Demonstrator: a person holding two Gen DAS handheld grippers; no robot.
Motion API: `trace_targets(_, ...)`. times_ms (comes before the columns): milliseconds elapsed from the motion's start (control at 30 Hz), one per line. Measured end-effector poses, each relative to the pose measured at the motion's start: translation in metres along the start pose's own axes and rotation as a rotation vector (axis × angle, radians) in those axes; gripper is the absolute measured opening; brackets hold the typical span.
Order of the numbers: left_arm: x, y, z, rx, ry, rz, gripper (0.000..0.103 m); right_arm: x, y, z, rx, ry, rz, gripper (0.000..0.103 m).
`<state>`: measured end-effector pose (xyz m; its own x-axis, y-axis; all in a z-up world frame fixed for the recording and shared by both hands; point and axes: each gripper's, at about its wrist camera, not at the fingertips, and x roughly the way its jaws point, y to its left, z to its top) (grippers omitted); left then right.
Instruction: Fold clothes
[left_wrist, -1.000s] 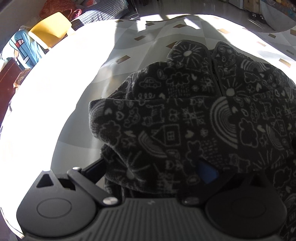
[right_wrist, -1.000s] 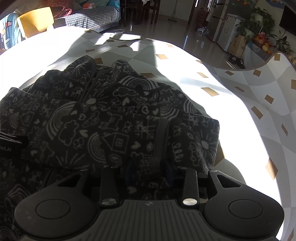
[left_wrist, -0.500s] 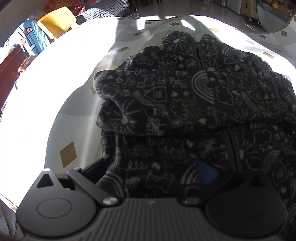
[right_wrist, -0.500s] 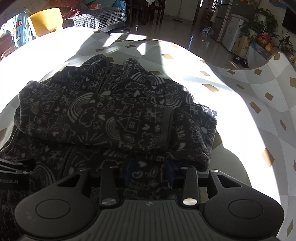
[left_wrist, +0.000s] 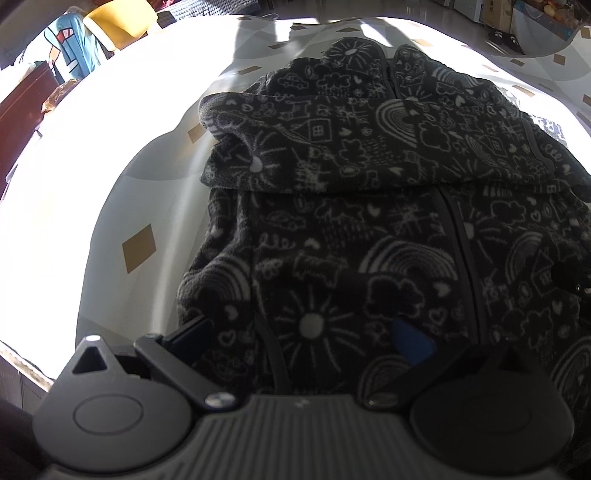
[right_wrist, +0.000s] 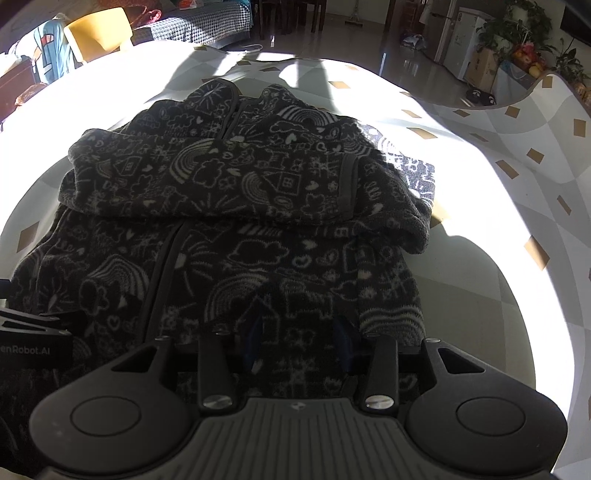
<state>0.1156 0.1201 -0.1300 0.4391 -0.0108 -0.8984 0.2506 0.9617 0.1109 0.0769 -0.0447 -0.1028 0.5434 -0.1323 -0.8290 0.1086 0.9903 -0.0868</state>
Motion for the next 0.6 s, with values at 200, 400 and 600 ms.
trace_targets(200,-0.005,0.009,-0.010,-0.014,0.007,-0.001,0.103,-0.014,-0.009,-0.019,0.037,0.021,0.005,0.040)
trace_targets(400,-0.010,0.019,-0.018,-0.041,0.011,-0.007,0.103,-0.025,-0.020,-0.031,0.071,0.034,-0.027,0.040)
trace_targets(600,-0.018,0.029,-0.021,-0.076,-0.005,-0.007,0.103,-0.034,-0.031,-0.040,0.108,0.046,-0.064,0.040)
